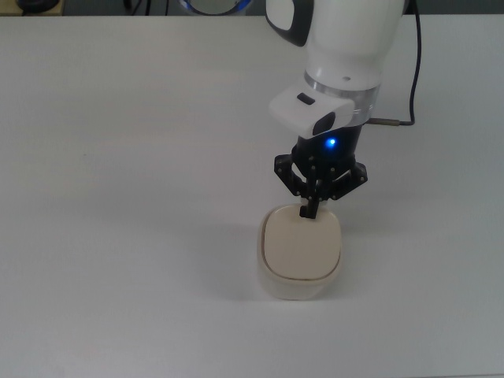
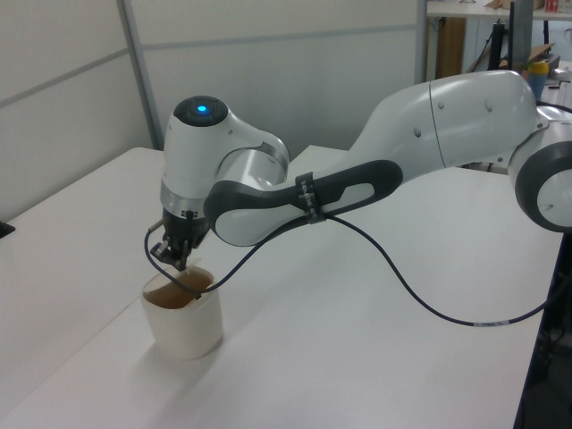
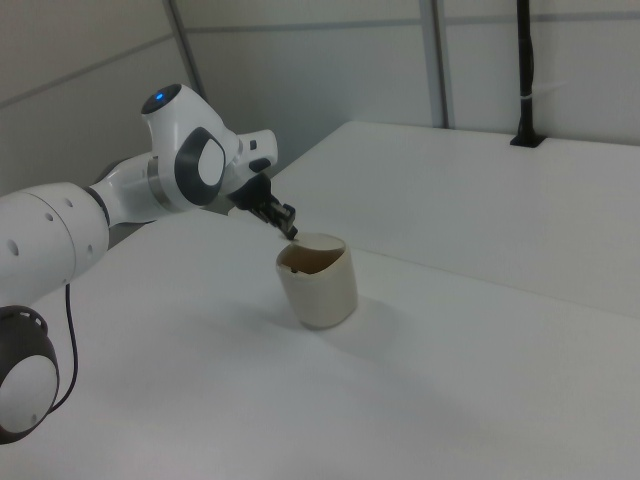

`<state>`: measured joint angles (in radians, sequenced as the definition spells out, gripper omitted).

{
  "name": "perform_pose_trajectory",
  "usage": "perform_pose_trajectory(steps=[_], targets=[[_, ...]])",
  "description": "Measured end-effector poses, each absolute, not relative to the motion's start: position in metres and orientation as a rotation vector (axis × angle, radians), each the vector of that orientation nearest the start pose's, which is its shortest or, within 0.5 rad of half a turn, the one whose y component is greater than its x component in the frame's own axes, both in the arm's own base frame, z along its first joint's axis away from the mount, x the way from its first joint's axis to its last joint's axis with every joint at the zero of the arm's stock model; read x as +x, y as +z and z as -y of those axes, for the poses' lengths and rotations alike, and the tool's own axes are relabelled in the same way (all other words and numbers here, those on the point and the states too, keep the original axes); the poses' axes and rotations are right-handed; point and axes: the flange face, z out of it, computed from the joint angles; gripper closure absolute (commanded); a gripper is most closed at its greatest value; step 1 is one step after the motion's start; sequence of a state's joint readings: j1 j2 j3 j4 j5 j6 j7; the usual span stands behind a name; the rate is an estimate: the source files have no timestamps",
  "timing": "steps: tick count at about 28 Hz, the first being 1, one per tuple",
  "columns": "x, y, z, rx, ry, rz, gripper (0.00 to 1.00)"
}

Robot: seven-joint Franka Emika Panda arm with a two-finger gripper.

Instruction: Close the trash can

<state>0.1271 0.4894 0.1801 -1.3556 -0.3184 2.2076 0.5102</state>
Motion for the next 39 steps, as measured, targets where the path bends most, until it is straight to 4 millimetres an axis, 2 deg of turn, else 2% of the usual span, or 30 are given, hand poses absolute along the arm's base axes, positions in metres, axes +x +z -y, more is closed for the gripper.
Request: perform_pose_trajectory(steps=[8, 13, 27, 30, 34, 37, 39], targets=[[0.704, 0.449, -0.175, -3.137, -0.535, -0.112, 1.00], [0.702, 0.438, -0.175, -3.148, -0.505, -0.105, 1.00], [0.702, 0.441, -0.174, -3.147, -0.511, -0.098, 1.00], [0.704, 0.454, -0.170, -3.133, -0.545, -0.114, 1.00], [0.705, 0.500, -0.155, -3.083, -0.643, -0.169, 0.99], [0.700, 0.539, -0.140, -3.049, -0.722, -0.211, 0.82], [0.696, 0.558, -0.131, -3.037, -0.761, -0.230, 0.59]])
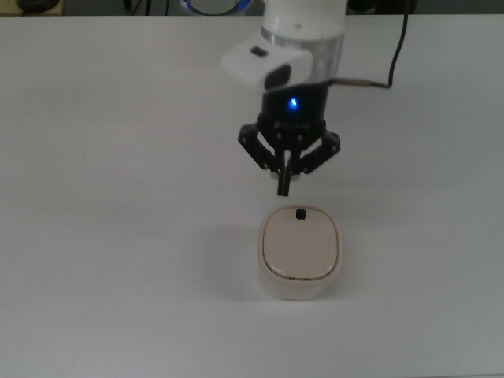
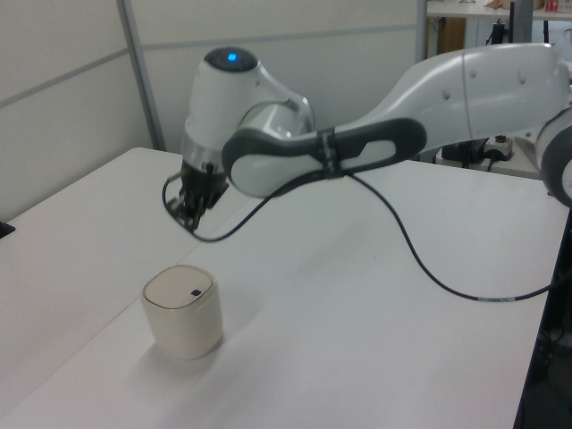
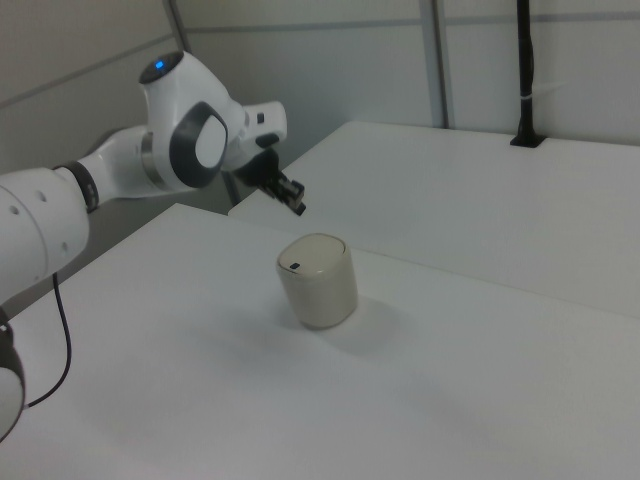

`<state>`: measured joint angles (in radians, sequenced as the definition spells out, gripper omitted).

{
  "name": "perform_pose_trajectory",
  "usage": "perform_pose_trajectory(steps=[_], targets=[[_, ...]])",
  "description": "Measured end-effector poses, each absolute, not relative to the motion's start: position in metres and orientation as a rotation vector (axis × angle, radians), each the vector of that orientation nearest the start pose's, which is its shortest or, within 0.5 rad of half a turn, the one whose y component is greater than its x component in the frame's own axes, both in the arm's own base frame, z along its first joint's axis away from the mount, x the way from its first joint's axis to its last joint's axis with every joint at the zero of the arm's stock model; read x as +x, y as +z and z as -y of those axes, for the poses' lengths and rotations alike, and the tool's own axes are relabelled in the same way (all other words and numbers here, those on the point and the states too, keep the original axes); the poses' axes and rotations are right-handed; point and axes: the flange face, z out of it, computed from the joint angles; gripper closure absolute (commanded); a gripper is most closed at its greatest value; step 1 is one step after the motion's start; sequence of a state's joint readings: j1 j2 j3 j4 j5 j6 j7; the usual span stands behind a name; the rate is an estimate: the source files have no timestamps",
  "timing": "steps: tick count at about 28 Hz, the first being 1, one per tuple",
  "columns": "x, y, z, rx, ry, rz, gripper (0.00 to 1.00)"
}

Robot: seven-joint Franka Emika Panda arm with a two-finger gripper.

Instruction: Close the trash can

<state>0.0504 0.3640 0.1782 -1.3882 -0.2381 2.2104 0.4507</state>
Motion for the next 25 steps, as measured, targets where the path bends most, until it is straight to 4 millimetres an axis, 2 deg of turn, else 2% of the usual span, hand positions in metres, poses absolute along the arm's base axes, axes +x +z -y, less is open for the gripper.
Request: perform_pose_trajectory(steps=[1, 2, 4, 6, 8, 12, 18, 25], targets=[[0.693, 0.566, -0.126, -3.032, -0.779, -0.240, 0.24], [0.690, 0.577, -0.121, -3.028, -0.797, -0.252, 0.19], [0.684, 0.586, -0.113, -3.044, -0.784, -0.264, 0.18], [0.676, 0.589, -0.107, -3.089, -0.700, -0.260, 0.17], [0.665, 0.588, -0.101, -3.130, -0.559, -0.222, 0.02], [0.647, 0.589, -0.084, -3.131, -0.315, -0.152, 0.00], [0.603, 0.611, -0.041, -3.139, 0.021, 0.002, 0.00], [0.564, 0.634, -0.011, -3.143, 0.218, 0.063, 0.00]])
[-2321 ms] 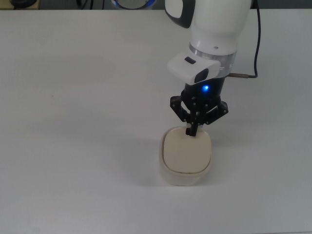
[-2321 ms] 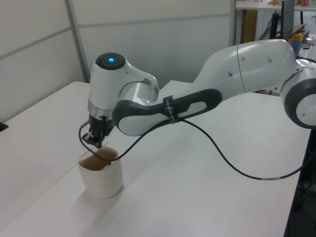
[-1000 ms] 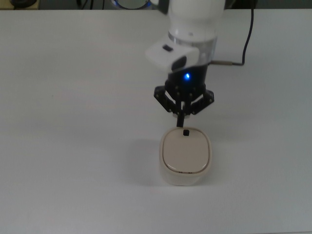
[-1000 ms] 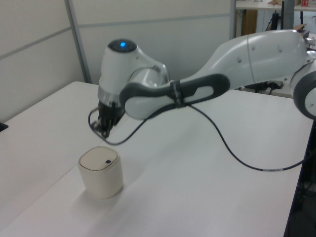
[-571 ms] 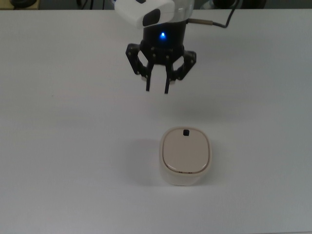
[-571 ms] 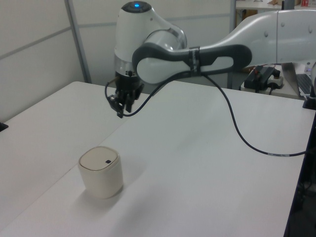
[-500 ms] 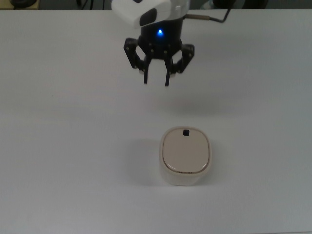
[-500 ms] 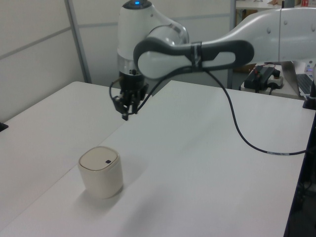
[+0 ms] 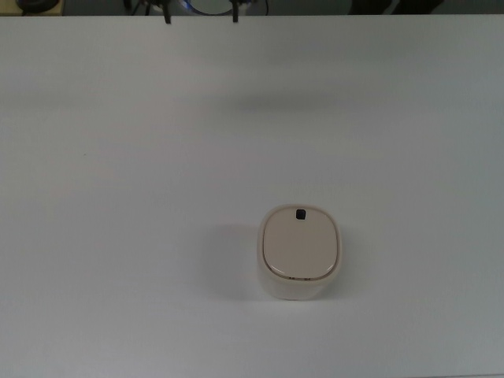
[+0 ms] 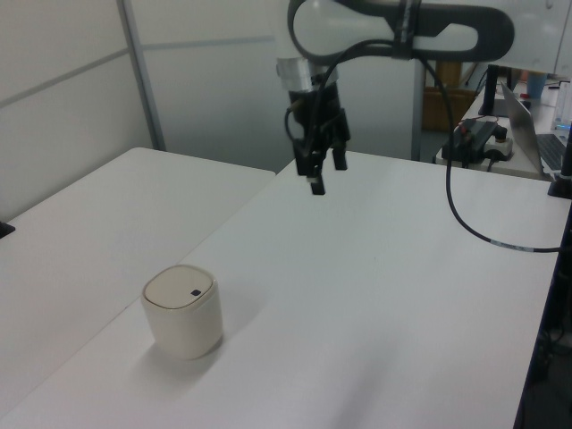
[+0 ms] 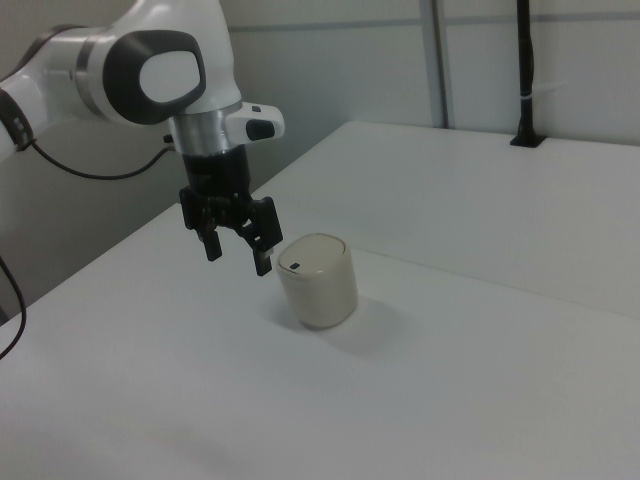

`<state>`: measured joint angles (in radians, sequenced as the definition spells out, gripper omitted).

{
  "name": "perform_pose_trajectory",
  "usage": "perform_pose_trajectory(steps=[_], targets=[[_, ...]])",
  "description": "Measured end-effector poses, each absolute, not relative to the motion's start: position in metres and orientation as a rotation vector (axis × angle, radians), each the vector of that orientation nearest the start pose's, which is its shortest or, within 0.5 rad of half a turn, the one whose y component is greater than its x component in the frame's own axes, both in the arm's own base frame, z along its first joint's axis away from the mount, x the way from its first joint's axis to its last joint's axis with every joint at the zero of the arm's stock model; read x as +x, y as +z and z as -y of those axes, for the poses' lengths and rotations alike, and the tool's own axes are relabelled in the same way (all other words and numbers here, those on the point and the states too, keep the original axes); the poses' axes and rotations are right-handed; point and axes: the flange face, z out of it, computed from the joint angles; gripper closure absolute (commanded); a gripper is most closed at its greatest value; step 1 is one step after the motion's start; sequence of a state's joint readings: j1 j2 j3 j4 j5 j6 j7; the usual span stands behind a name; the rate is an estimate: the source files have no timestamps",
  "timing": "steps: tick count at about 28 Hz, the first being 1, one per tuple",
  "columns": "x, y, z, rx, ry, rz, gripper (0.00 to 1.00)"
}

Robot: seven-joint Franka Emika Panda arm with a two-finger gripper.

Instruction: Close the trash can

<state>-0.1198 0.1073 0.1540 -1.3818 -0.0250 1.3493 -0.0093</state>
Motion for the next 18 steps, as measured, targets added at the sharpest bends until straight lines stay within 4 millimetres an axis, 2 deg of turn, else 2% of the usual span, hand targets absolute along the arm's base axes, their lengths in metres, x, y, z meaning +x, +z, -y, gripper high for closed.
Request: perform_pose_trajectory(steps=[3, 11, 18], targets=[[0.559, 0.636, 0.007, -3.140, 0.239, 0.048, 0.00], [0.554, 0.626, 0.066, -3.120, 0.285, 0.001, 0.00], [0.549, 0.629, 0.084, -3.116, 0.290, -0.040, 0.00]])
